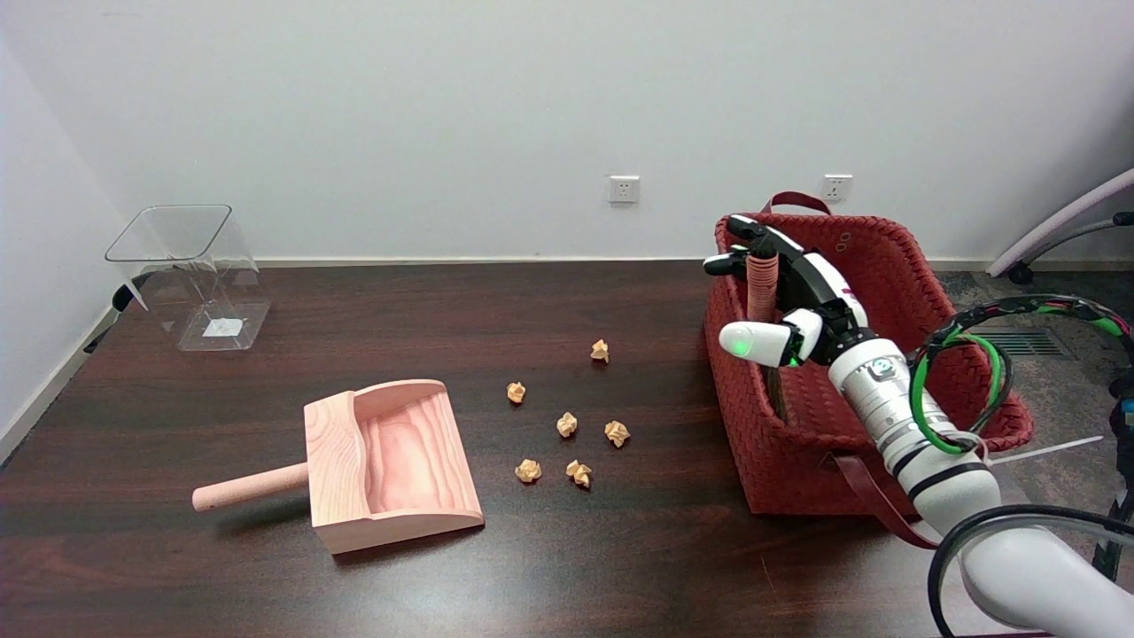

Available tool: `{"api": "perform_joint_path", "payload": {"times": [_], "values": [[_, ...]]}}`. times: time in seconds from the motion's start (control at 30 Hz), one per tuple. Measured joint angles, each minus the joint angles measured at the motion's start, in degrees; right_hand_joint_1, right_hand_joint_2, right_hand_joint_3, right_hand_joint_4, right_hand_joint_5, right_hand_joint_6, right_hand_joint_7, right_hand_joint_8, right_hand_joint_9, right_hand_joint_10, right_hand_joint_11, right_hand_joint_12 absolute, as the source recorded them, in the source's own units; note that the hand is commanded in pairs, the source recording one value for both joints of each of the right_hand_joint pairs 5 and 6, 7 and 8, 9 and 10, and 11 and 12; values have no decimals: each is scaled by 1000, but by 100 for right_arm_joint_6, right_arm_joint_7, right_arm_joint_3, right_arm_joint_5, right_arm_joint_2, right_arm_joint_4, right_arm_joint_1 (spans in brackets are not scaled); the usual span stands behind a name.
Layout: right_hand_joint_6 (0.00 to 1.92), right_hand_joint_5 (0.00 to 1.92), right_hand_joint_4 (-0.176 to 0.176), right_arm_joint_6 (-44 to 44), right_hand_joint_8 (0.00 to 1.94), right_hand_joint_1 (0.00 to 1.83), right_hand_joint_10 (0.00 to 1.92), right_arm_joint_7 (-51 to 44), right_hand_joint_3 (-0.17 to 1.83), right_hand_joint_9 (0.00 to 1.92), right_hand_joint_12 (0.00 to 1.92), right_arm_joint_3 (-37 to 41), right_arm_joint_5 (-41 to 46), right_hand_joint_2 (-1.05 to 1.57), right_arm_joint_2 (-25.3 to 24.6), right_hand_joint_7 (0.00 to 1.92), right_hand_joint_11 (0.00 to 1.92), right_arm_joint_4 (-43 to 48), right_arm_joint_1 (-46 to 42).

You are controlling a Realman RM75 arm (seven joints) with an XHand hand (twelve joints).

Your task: Pick up the broom in the basket.

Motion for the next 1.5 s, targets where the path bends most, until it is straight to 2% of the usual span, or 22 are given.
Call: {"api": "perform_joint_path", "payload": {"times": [0.1,0.2,0.3,0.37,0.43,0.63,0.7,0.97,1.1,1.2,1.27,1.3,1.33,1.43,1.5], "values": [[405,405,0,27,953,1105,405,42,1233,405,405,-42,0,-660,16,953,405,-14,36],[580,580,0,47,1084,1114,580,88,1375,580,580,-84,0,-653,36,1084,580,-26,77],[719,719,0,65,1179,1085,719,136,1441,719,719,-129,0,-618,58,1179,719,-35,119],[815,815,0,72,1308,1078,815,164,1463,815,815,-158,-1,-552,70,1308,815,-43,143],[994,994,0,76,1465,1056,994,185,1429,994,994,-182,-1,-422,80,1465,994,-47,162],[1676,1676,0,97,1881,998,1676,238,1063,1676,1676,-249,-2,0,102,1881,1676,-51,200],[1894,1894,0,99,1920,986,1894,253,1062,1894,1894,-264,-2,-8,107,1920,1894,-52,208],[1920,1920,0,116,1920,1010,1920,289,1220,1920,1920,-305,0,-531,113,1920,1920,-60,215],[1920,1920,0,119,1920,1111,1920,300,1111,1920,1920,-328,2,-750,114,1920,1920,-63,216],[1920,1920,0,123,1920,1220,1920,304,934,1920,1920,-343,2,-525,115,1920,1920,-64,217],[1920,1920,0,137,1920,1266,1920,307,1064,1920,1920,-354,2,-312,115,1920,1920,-65,219],[1920,1920,0,148,1920,1307,1920,307,1107,1920,1920,-359,2,-79,116,1920,1920,-65,221],[1920,1920,0,165,1920,1366,1920,307,1059,1920,1920,-369,2,247,116,1920,1920,-65,224],[1920,1920,0,214,1920,1429,1920,307,915,1920,1920,-390,2,646,121,1920,1920,-70,225],[1920,1920,0,238,1920,1445,1920,306,857,1920,1920,-399,2,765,124,1920,1920,-73,227]]}}
